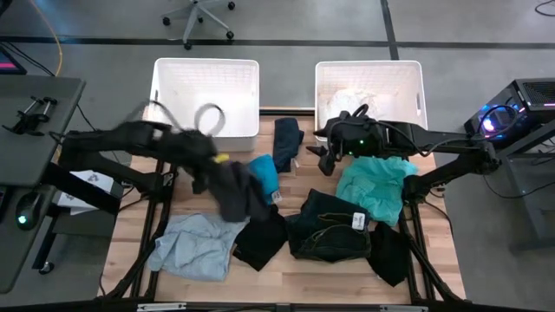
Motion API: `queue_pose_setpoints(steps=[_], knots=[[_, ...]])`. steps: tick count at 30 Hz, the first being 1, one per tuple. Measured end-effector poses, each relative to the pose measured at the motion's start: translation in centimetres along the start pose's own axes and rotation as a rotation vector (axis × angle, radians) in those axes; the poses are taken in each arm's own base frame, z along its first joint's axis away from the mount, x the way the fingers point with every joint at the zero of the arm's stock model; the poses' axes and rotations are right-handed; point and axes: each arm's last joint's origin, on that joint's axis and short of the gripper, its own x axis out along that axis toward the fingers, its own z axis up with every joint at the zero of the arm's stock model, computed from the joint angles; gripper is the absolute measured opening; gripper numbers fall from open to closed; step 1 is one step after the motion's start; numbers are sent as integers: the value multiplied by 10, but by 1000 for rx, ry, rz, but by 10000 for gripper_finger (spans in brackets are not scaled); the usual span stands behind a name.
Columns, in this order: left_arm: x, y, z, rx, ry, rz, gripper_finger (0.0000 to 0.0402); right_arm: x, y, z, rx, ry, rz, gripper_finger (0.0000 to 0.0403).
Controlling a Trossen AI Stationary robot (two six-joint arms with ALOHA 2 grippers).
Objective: Sort clothes
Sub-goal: Put the black shorts into the left white laundry organizer
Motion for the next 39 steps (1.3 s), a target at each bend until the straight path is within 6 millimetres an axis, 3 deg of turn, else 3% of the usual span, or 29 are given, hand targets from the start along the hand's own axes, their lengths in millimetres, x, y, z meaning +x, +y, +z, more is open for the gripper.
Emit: queue_pose_setpoints(steps=[4,8,11,15,21,30,39], knots=[[-56,3,21,-11,-319,30,1,1,-3,3,1,-25,-11,224],[-102,12,41,14,-605,248,1,2,-8,6,17,-45,-27,224],[-123,24,55,30,-713,461,1,3,-9,7,23,-52,-32,224],[-130,48,66,39,-670,731,1,3,-9,8,26,-62,-29,224],[-98,93,70,43,-334,886,1,2,-7,8,55,-61,9,224],[-2,165,69,-24,357,650,1,1,0,7,65,-56,52,224],[89,222,73,4,630,454,3,0,1,7,122,-53,62,224]])
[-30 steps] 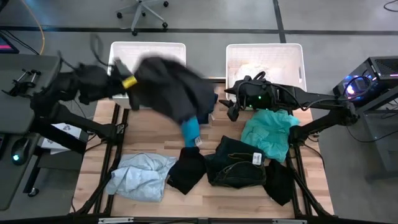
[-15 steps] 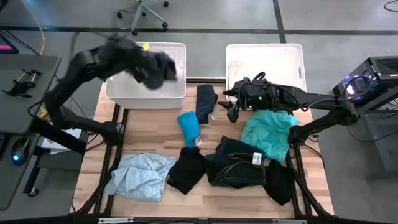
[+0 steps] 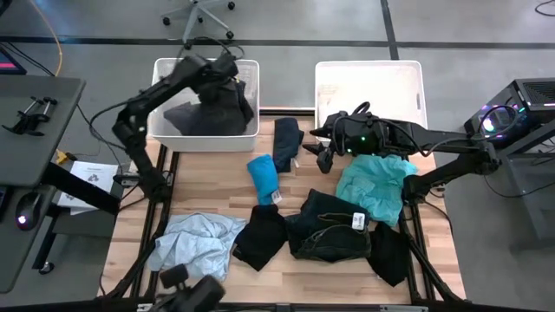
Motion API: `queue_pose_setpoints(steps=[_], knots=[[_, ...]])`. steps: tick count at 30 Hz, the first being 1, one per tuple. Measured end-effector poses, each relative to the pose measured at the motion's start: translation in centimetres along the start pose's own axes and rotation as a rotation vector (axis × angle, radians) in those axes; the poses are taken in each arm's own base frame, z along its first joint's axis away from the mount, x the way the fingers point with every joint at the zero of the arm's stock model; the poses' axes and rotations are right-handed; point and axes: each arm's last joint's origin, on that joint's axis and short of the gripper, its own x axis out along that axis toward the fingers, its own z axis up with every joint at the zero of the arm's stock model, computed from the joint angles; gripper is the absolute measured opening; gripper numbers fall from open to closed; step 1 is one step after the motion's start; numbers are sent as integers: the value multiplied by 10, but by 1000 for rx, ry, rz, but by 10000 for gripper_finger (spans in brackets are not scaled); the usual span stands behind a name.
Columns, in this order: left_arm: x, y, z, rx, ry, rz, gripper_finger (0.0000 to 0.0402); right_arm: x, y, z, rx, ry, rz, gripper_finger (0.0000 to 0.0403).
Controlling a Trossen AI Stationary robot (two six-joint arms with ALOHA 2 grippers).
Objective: Sort clothes
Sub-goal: Put the black shorts into the left white laundry organizer, then put the dark blue pants into the left white laundry organizer
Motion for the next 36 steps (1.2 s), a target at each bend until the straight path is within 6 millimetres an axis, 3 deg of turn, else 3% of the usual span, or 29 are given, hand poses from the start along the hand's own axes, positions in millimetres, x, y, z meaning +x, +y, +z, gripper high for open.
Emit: queue_pose_setpoints(steps=[5,10,14,18,24,27,31,36], knots=[[34,2,20,6,67,-26,25,-2,7,-2,-2,4,27,224],[52,11,24,-111,86,-69,104,-5,15,-4,2,5,43,224],[51,16,16,-157,136,-91,167,-6,19,-6,-7,-4,27,224],[27,12,1,-183,171,-99,195,-7,20,-6,-10,-7,21,224],[-26,4,-25,-287,-2,-52,186,-6,18,-5,-8,-8,13,224],[-39,4,-29,-327,-120,-73,170,-6,18,-5,-7,-9,12,224],[-27,8,-26,-382,-187,-74,141,-6,18,-5,-2,-9,12,224],[12,1,-21,-406,-152,-81,103,-9,26,-8,22,1,46,224]])
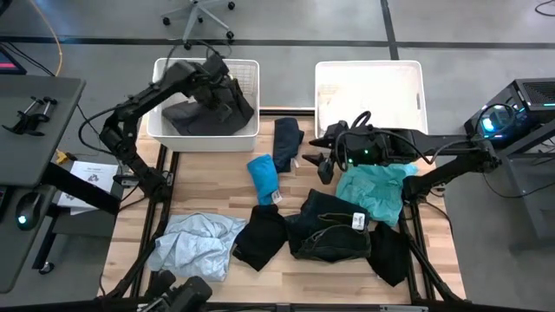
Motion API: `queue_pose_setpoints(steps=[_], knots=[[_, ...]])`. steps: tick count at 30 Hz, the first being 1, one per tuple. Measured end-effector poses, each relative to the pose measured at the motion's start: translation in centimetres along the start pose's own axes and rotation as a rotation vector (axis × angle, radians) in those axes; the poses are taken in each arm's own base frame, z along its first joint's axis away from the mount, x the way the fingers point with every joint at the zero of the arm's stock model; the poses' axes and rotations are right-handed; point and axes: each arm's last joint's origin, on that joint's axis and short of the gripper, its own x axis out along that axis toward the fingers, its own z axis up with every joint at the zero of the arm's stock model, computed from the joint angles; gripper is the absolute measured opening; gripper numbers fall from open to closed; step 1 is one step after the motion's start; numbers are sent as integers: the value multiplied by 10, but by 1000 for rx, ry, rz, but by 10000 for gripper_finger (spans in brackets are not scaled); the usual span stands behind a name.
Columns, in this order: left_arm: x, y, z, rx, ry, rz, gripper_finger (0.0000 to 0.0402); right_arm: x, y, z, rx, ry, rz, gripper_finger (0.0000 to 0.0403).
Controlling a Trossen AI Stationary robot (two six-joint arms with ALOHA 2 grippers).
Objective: Sort clothes
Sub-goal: Put the dark blue pants into the left white laundry organizer
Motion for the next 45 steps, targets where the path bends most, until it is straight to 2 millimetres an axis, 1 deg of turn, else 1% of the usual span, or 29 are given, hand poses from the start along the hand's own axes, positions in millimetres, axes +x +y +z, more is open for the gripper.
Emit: queue_pose_setpoints(steps=[1,3,5,6,9,12,15,18,22,25,28,32,37,41,45], knots=[[9,-2,-1,6,7,-1,96,-2,3,-1,-1,7,11,224],[20,-6,-5,20,25,-3,83,-9,8,-6,10,33,33,224],[21,-12,-7,38,32,-3,69,-22,11,-11,45,75,55,224],[18,-16,-8,48,23,-2,62,-28,11,-15,68,108,70,224],[-1,-25,-11,74,-69,-4,43,-47,12,-28,126,253,132,224],[-29,-31,-19,70,-190,-17,29,-57,16,-43,105,430,204,224],[-57,-36,-31,53,-309,-39,21,-60,23,-56,65,570,277,224],[-82,-40,-46,62,-405,-70,19,-54,31,-72,38,643,316,224],[-105,-48,-64,98,-487,-113,19,-36,36,-87,-32,675,312,225],[-118,-57,-75,127,-529,-157,19,-15,40,-91,-62,693,343,225],[-127,-69,-85,161,-555,-205,19,9,44,-92,-69,703,417,225],[-134,-87,-94,243,-572,-255,19,41,46,-95,-86,714,478,242],[-139,-102,-102,314,-581,-295,19,73,42,-105,-97,747,457,289],[-141,-107,-105,326,-584,-310,19,97,41,-113,-188,728,482,318],[-143,-112,-108,340,-585,-324,19,121,39,-124,-295,715,512,322]])
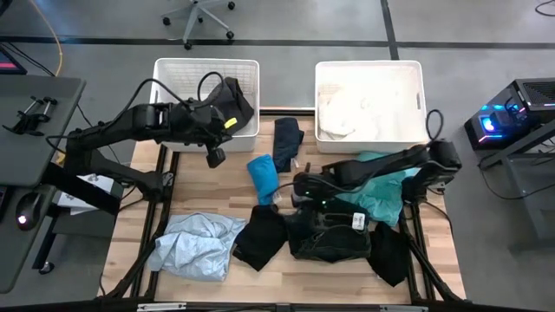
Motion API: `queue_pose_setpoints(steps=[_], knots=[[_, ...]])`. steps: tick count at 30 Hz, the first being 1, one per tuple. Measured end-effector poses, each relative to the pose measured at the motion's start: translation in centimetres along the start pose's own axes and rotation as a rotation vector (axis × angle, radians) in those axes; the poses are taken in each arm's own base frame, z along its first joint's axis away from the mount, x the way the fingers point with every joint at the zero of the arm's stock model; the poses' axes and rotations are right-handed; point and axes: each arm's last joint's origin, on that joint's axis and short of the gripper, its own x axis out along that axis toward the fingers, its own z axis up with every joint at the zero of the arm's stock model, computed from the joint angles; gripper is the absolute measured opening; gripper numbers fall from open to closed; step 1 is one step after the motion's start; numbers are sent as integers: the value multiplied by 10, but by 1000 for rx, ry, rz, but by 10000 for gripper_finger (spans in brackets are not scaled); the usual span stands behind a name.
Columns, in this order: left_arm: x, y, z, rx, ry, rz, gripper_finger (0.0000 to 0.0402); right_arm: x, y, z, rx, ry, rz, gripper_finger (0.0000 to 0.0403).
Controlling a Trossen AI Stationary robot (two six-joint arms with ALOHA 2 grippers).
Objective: Sort clothes
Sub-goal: Put the dark blue pants into the left white laundry organizer
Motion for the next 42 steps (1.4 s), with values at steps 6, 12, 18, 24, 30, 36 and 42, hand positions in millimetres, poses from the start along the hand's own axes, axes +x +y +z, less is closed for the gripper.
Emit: queue_pose_setpoints(steps=[6,12,18,24,30,36,42], knots=[[-1,-5,-1,17,-1,-16,19,23,-9,-5,-118,87,35,323],[-1,-5,-1,18,-1,-15,19,48,-12,-21,-181,279,-9,312],[-1,-5,-1,18,-1,-15,19,73,-20,-30,-175,381,-80,223],[-1,-5,-1,-14,-1,-14,19,80,-25,-31,-93,384,-93,42],[-2,-10,3,9,-40,-34,19,44,-19,-23,43,274,-197,23],[-4,-18,11,39,-132,-77,19,-27,1,-15,174,39,-260,9],[-8,-25,23,65,-261,-211,25,-91,13,-17,257,-207,-275,5]])
